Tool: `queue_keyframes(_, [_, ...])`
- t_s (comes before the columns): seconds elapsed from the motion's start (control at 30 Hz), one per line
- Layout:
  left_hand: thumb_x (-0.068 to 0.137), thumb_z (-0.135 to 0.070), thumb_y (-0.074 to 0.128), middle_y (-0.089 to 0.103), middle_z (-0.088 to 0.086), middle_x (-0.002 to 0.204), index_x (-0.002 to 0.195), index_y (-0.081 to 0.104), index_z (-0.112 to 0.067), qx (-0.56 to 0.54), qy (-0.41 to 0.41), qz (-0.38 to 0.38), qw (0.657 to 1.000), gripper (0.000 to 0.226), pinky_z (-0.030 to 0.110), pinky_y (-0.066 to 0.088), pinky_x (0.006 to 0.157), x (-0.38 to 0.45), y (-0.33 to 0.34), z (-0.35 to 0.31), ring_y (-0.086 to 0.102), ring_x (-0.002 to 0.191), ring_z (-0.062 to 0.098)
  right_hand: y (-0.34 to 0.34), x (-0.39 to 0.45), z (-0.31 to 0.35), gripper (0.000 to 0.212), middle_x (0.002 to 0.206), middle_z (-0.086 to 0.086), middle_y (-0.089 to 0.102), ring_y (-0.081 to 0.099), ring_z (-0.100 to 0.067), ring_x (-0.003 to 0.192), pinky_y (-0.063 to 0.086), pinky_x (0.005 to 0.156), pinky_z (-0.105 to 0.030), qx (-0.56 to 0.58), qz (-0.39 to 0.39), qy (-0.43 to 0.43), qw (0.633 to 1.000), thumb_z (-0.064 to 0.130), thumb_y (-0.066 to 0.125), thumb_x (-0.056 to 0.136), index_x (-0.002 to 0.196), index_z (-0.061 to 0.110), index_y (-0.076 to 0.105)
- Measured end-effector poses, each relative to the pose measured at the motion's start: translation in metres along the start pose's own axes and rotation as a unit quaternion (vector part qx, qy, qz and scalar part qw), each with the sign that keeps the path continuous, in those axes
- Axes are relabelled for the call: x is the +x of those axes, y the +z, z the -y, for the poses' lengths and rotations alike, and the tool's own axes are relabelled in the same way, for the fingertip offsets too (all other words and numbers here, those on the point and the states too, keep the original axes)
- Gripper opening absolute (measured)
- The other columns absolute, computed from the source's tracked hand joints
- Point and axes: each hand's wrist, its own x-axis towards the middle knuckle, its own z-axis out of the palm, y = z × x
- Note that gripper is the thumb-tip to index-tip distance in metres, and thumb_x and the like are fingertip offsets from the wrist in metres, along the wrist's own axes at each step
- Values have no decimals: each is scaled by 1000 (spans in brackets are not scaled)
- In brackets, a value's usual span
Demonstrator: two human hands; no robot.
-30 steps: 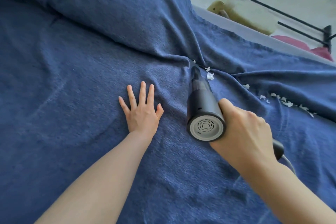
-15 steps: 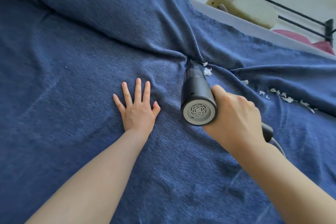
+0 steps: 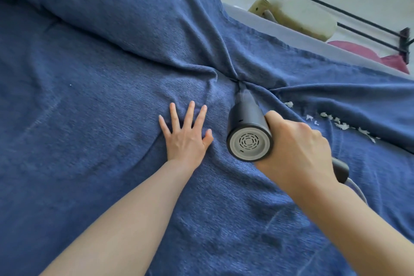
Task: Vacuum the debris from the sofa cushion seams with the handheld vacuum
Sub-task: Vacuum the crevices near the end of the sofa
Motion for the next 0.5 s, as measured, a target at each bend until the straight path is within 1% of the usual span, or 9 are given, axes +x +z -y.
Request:
queue_keyframes(0.07, [65, -42, -13, -3, -3, 164, 155, 4, -33, 2, -12, 31, 999, 92, 62, -13, 113, -6, -2, -9, -16, 147, 39, -3, -4, -2, 28, 60, 8, 31, 37, -32, 65, 32, 62, -35, 9, -4, -3, 1000, 35, 63, 79, 84, 21, 40])
queue_keyframes(0.13, [64, -41, -12, -8, -2, 164, 155, -1, -31, 18, -12, 32, 999, 92, 62, -12, 114, -9, -5, -9, -17, 147, 40, -6, -11, -2, 28, 60, 9, 30, 35, -32, 65, 32, 63, -35, 17, -3, -7, 1000, 35, 63, 79, 83, 21, 38])
queue_keyframes(0.2, [72, -42, -4, -3, -1, 164, 156, 4, -30, 22, -3, 22, 999, 85, 62, -9, 115, -10, -3, -9, -13, 147, 41, -8, -19, -4, 29, 60, 9, 30, 34, -31, 64, 31, 63, -35, 12, 10, -19, 1000, 37, 60, 79, 84, 22, 36])
queue_keyframes(0.3, [80, -47, -3, 10, 1, 164, 155, 17, -28, 16, -9, 5, 1000, 80, 62, -7, 115, -9, 4, -7, -3, 148, 42, -11, -28, -8, 29, 58, 8, 32, 36, -32, 62, 32, 62, -35, 12, 17, -24, 1000, 38, 59, 79, 83, 23, 35])
queue_keyframes(0.37, [86, -51, 3, 15, 1, 163, 154, 20, -28, 33, -12, -1, 999, 74, 63, -3, 115, -7, 12, -5, 1, 148, 42, -14, -32, -12, 29, 57, 8, 34, 33, -27, 54, 31, 61, -35, 20, 15, -10, 1000, 39, 58, 79, 81, 22, 34])
queue_keyframes(0.43, [89, -53, 10, 19, 1, 162, 154, 22, -29, 44, -12, -2, 999, 71, 63, 2, 116, -6, 17, -3, 4, 148, 42, -16, -36, -17, 31, 57, 8, 35, 26, -17, 49, 30, 60, -35, 29, 9, 2, 1000, 39, 58, 79, 78, 22, 33])
queue_keyframes(0.47, [89, -53, 12, 20, 1, 162, 154, 24, -29, 46, -13, -4, 999, 70, 63, 2, 116, -5, 19, -2, 5, 148, 42, -17, -37, -18, 32, 57, 8, 35, 26, -16, 48, 30, 60, -35, 30, 7, 4, 1000, 39, 59, 79, 77, 22, 32])
queue_keyframes(0.5, [90, -53, 14, 21, 1, 162, 153, 24, -29, 47, -13, -4, 999, 69, 63, 3, 115, -5, 21, -2, 5, 148, 42, -17, -39, -20, 32, 56, 8, 36, 28, -18, 49, 30, 59, -35, 31, 7, 4, 999, 39, 60, 79, 77, 21, 32])
